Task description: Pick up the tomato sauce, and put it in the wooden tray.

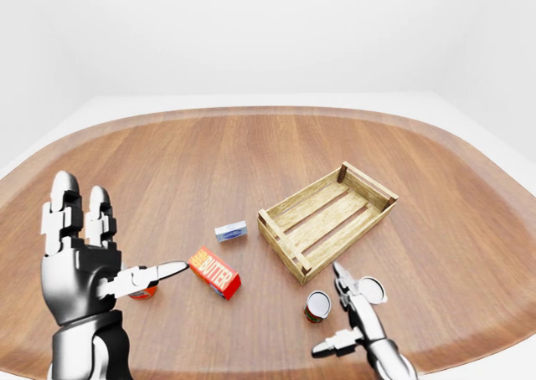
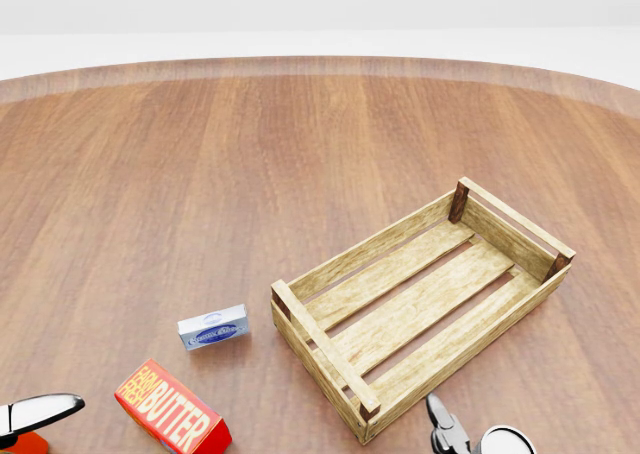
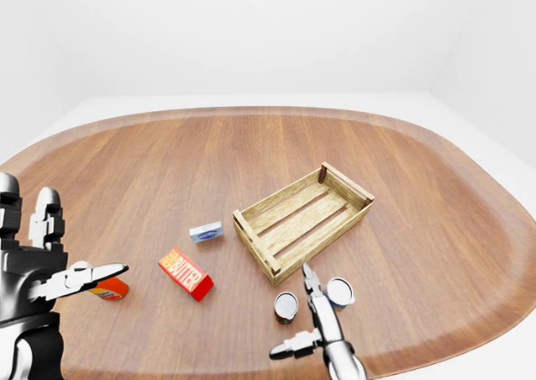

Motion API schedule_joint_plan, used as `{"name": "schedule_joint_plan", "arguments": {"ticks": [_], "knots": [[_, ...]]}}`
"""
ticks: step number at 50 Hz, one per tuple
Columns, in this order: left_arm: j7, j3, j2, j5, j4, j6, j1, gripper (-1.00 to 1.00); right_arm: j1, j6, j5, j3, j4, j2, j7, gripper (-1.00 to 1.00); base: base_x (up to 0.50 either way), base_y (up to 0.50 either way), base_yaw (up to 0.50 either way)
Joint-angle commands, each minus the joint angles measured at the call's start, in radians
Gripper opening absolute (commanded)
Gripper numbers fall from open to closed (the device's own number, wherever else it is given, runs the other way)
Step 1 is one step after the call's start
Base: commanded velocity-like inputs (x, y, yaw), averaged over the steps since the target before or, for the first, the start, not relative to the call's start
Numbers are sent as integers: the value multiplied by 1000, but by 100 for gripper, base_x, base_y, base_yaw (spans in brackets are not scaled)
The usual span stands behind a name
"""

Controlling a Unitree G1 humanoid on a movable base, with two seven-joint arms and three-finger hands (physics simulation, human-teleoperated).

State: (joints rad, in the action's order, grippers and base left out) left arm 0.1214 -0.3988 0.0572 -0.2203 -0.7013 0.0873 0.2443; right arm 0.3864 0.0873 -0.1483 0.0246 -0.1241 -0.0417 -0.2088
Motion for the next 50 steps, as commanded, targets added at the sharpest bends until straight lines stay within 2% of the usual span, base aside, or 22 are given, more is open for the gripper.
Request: {"name": "schedule_joint_plan", "arguments": {"ticks": [1, 50], "knots": [[0, 0, 0, 0, -2, 0, -1, 100, -13, 0, -5, 1, -24, 0, 5, 100, 0, 0, 0], [-1, 0, -2, 1, 3, 0, -3, 100, -51, 0, -14, 6, -84, -1, 18, 100, 0, 0, 0]]}}
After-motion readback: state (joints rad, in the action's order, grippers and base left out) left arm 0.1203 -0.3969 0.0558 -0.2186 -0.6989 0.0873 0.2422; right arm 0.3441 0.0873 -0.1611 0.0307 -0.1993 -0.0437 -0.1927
